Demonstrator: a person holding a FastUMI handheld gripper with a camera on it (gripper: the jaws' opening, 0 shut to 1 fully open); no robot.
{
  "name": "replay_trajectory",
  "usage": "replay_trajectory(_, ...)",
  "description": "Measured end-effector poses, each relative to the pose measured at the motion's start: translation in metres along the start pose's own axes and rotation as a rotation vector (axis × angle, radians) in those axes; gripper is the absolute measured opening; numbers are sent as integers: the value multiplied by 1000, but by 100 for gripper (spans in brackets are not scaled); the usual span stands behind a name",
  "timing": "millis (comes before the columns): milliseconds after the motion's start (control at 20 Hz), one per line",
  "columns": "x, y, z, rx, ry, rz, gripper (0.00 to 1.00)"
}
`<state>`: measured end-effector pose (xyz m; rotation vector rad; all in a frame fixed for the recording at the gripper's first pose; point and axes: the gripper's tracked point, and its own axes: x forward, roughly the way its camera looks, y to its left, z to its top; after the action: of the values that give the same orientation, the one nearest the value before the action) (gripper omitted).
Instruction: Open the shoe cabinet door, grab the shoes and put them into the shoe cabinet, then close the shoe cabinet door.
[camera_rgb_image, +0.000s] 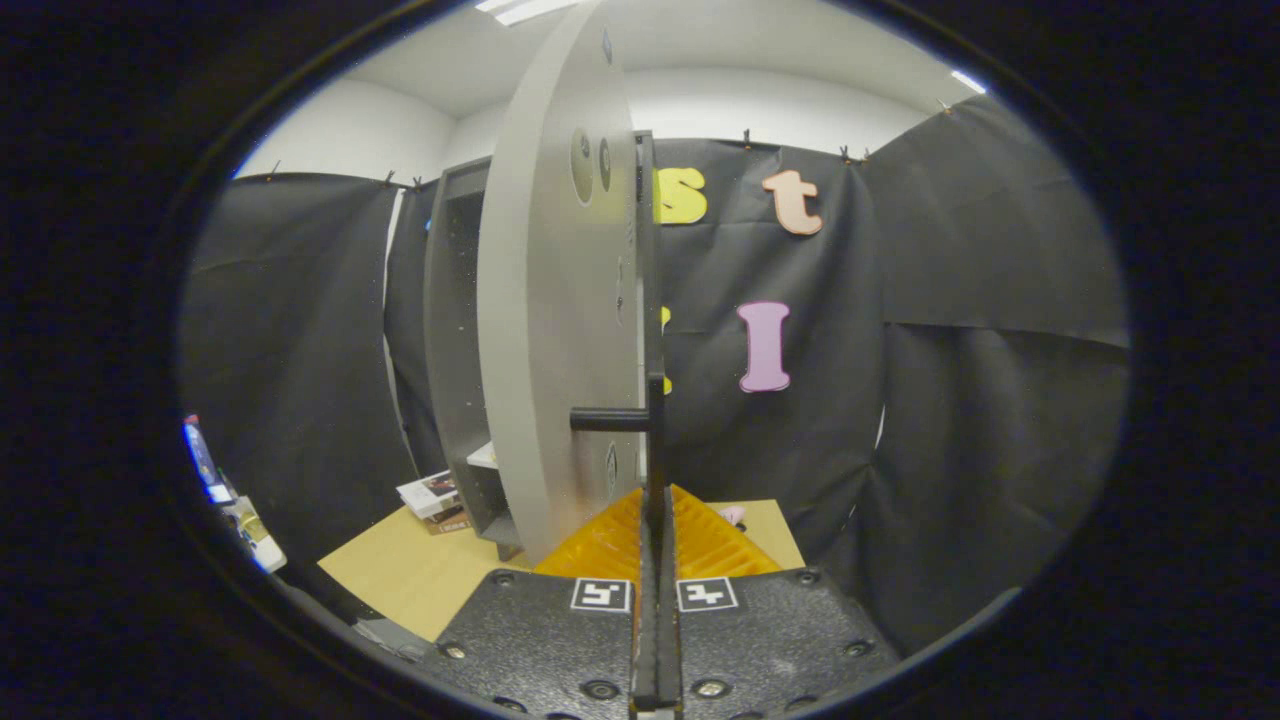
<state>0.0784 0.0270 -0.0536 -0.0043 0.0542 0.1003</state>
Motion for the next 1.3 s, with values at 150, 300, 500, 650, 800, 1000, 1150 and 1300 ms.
replay_trajectory(150,-2,7,1,14,2,47,4)
replay_trajectory(300,-4,-3,0,-15,-5,18,4)
replay_trajectory(500,-11,5,-5,1,13,54,4)
replay_trajectory(650,-18,-7,-1,-42,-15,23,10)
replay_trajectory(800,-21,-19,0,-87,-33,-26,63)
replay_trajectory(1000,-27,-21,-7,-65,-27,-84,97)
replay_trajectory(1150,-29,-6,-14,19,-34,-96,99)
replay_trajectory(1300,-27,10,-35,39,17,-95,100)
